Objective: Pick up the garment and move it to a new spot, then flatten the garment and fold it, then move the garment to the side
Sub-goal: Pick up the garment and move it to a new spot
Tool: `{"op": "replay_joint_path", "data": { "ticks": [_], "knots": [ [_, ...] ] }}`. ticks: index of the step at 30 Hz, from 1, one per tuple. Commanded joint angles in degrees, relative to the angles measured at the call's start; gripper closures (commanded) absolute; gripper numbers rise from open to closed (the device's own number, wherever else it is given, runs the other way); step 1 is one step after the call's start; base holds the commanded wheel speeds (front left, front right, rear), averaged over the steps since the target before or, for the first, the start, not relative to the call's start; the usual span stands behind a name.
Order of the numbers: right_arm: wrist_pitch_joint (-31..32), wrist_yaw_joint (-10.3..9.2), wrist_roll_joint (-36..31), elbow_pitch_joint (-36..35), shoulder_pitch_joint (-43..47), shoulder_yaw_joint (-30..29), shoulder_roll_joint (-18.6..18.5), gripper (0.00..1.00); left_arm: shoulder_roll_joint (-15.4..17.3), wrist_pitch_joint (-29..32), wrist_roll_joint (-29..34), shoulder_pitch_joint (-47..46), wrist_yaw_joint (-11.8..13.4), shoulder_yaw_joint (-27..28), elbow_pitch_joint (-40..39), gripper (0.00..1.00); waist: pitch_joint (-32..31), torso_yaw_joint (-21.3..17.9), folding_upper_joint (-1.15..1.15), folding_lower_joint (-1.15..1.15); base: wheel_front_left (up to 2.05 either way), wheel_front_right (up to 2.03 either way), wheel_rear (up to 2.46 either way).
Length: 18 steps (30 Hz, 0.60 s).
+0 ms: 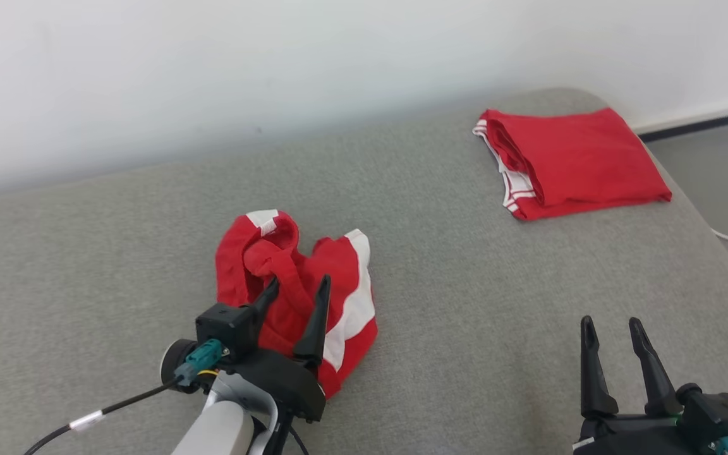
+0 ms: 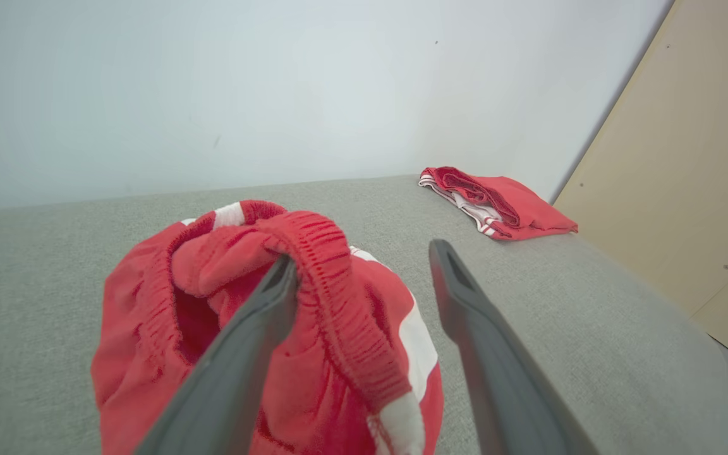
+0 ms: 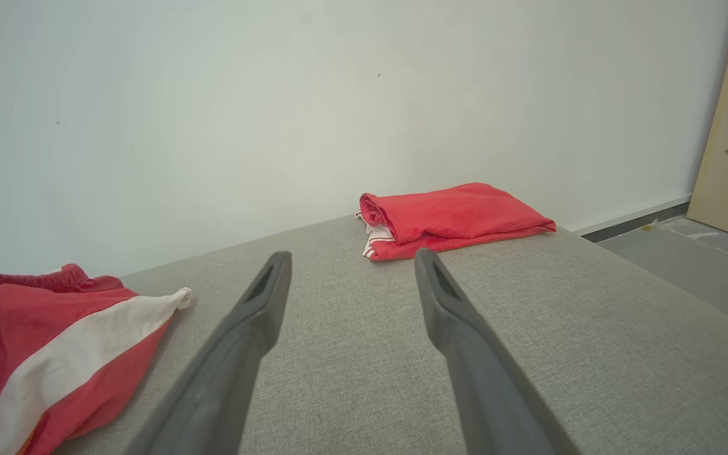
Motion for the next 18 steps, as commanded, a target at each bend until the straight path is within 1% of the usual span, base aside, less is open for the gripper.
{"op": "replay_joint_path", "data": {
  "ticks": [1, 4, 6, 10, 15, 18],
  "knots": [
    [-0.3, -0.16, 0.1, -0.1, 1.1, -0.4, 0.0, 0.0, 0.7, -0.8, 0.2, 0.1, 0.6, 0.7, -1.2, 0.0, -3.2, 3.1, 0.0, 0.0, 0.0, 0.0, 0.0],
    [-0.3, -0.16, 0.1, -0.4, 1.6, -0.7, -0.3, 0.0, 2.3, -0.9, 0.3, 1.1, 1.5, 1.6, -2.9, 0.0, -4.3, 5.1, 0.0, 0.0, 0.0, 0.0, 0.0],
    [-0.3, -0.16, 0.2, -0.4, 1.8, -1.1, -0.3, 0.0, 3.5, 0.6, 0.3, 2.2, 1.9, 1.6, -2.8, 0.0, -4.9, 6.4, 0.0, 0.0, 0.0, 0.0, 0.0],
    [-0.3, -0.16, 0.0, -0.6, 2.0, -1.7, -0.4, 0.0, 4.5, 2.3, -0.1, 3.3, 2.1, 1.5, -3.4, 0.0, -5.6, 7.8, 0.0, 0.0, 0.0, 0.0, 0.0],
    [-0.3, -0.16, 0.0, -0.5, 2.1, -1.5, -0.3, 0.0, 4.8, 4.6, -1.3, 6.0, 2.1, 0.9, -2.6, 0.0, -5.9, 8.9, 0.0, 0.0, 0.0, 0.0, 0.0],
    [-0.3, -0.16, 0.2, -0.4, 2.2, -1.3, -0.3, 0.0, 4.6, 6.5, -2.2, 7.0, 1.6, 0.1, -1.1, 0.0, -5.9, 8.9, 0.0, 0.0, 0.0, 0.0, 0.0]
  ]
}}
